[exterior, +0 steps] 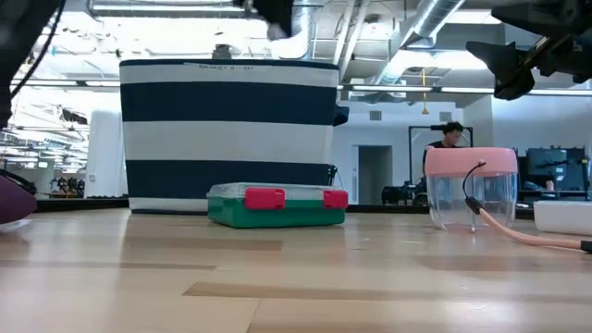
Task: Pick & place medical supplies in basket/bin
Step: Put the white rolled gauze into the blue bin, then put the red pill bottle into the blue bin
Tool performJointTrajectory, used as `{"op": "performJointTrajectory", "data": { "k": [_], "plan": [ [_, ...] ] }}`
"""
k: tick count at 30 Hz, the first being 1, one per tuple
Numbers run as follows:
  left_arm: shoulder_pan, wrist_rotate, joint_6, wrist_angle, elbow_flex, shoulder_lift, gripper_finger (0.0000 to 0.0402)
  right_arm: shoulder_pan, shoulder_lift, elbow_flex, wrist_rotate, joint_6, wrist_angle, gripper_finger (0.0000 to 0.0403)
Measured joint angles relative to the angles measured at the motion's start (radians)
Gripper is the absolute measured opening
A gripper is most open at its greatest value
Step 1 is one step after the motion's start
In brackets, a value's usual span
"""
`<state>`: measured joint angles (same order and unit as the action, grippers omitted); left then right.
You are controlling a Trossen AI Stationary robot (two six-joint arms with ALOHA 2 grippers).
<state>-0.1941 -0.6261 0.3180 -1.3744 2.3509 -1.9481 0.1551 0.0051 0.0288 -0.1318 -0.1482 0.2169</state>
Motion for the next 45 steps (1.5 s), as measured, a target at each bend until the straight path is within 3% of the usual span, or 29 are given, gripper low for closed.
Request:
{"op": "performJointTrajectory", "data": {
  "k": [8, 11, 20, 23, 35, 45],
  "plan": [
    [-0.235, 0.385, -0.041, 0.058, 0.000, -0.168, 0.0056, 0.000, 0.001, 0.000, 0.000, 0.000, -0.012, 0.0260],
    [-0.277, 0.460, -0.049, 0.042, 0.000, -0.247, 0.0057, 0.000, 0.002, 0.000, 0.000, 0.000, -0.042, 0.0260],
    [-0.297, 0.487, -0.157, -0.005, -0.001, -0.377, 0.0068, 0.000, 0.001, 0.000, 0.001, -0.001, -0.098, 0.0260],
    [-0.296, 0.487, -0.195, -0.066, -0.001, -0.380, 0.0086, 0.000, 0.001, 0.000, 0.002, -0.001, -0.102, 0.0260],
    [-0.288, 0.482, -0.208, -0.061, 0.001, -0.376, 0.0162, 0.000, 0.001, 0.000, 0.001, -0.009, -0.111, 0.0260],
    [-0.283, 0.491, -0.192, -0.049, 0.004, -0.361, 0.0169, 0.000, 0.001, 0.000, 0.001, -0.010, -0.119, 0.0260]
  ]
}}
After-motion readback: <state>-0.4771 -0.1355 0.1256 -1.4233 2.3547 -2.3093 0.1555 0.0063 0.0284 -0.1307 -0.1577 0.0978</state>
